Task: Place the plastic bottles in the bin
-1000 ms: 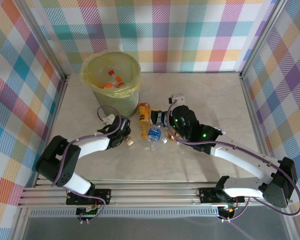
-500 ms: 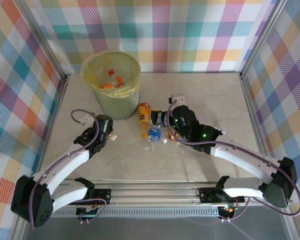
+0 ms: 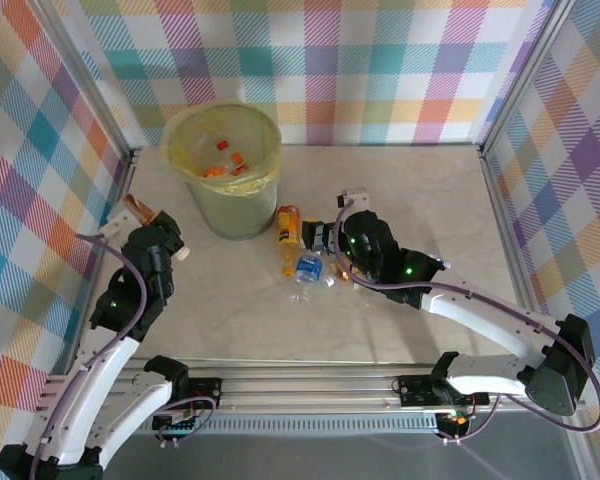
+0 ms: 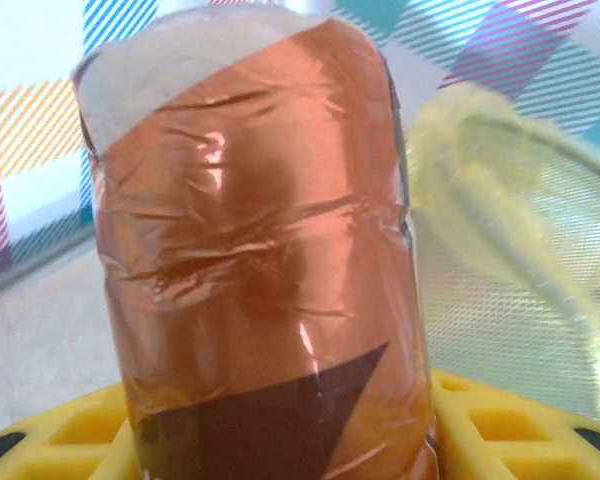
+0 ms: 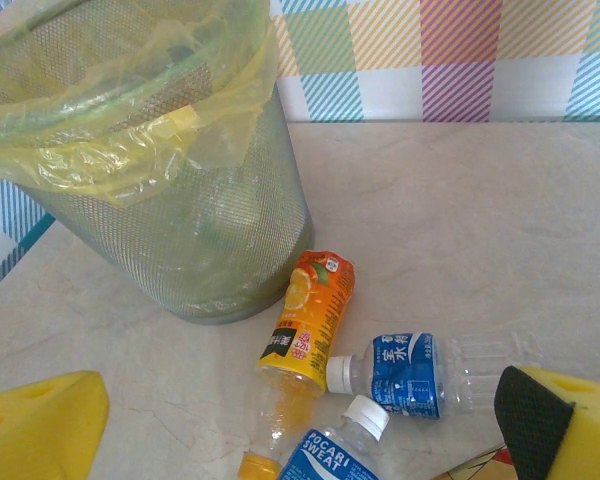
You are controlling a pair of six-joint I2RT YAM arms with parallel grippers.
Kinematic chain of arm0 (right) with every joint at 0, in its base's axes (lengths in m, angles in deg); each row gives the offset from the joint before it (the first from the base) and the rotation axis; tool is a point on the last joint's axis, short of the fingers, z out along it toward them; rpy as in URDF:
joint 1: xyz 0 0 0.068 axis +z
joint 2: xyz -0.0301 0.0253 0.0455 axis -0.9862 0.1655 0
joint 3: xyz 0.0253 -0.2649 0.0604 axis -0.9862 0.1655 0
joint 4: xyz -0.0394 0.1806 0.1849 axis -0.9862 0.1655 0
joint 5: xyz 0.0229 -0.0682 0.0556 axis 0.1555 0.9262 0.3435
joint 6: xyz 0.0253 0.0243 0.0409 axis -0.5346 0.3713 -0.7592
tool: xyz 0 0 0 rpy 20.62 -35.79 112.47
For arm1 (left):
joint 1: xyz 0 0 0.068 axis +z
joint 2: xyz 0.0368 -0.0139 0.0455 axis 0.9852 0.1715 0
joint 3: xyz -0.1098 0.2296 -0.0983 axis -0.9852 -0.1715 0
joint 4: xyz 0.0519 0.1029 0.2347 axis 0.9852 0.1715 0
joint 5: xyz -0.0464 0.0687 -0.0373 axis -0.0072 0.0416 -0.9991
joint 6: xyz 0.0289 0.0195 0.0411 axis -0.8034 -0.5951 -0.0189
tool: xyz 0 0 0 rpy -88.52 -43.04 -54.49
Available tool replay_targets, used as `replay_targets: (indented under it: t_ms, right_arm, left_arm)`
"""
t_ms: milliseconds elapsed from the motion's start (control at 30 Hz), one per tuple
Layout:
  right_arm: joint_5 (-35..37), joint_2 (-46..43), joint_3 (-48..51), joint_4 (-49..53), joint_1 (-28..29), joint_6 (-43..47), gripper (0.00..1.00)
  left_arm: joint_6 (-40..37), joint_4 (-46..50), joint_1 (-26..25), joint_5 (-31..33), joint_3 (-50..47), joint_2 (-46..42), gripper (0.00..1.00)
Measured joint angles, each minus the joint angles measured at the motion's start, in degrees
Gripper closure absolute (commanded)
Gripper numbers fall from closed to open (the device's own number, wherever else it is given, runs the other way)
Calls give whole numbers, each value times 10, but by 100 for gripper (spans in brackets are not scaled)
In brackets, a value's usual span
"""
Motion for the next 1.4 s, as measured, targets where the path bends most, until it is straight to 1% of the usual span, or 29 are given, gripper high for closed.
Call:
replay_targets:
  t_ms: [67,167,400,533,733,900,1033,1200,1400]
  right_arm:
    - [0,0,0,0,0,0,0]
    - [0,0,0,0,0,0,0]
    - [0,0,0,0,0,0,0]
    - [0,0,0,0,0,0,0]
    - [0,0,0,0,0,0,0]
    - [0,0,0,0,0,0,0]
    - [0,0,0,1,0,0,0]
    - [0,0,0,4,0,0,0]
    - [0,0,0,5,0,0,0]
  left_arm:
    - [-43,-14,6,-23,31,20,53]
    - [-110,-42,15,-77,82,65,53]
    - [-251,-76,33,-214,228,215,53]
    - [-310,-78,46,-272,313,290,53]
    - [-361,-71,78,-345,426,393,53]
    - [-393,-36,100,-380,503,469,53]
    - [-412,-10,109,-395,535,511,53]
    - [-433,19,117,-406,564,559,51]
    - [-446,49,119,-415,565,587,48]
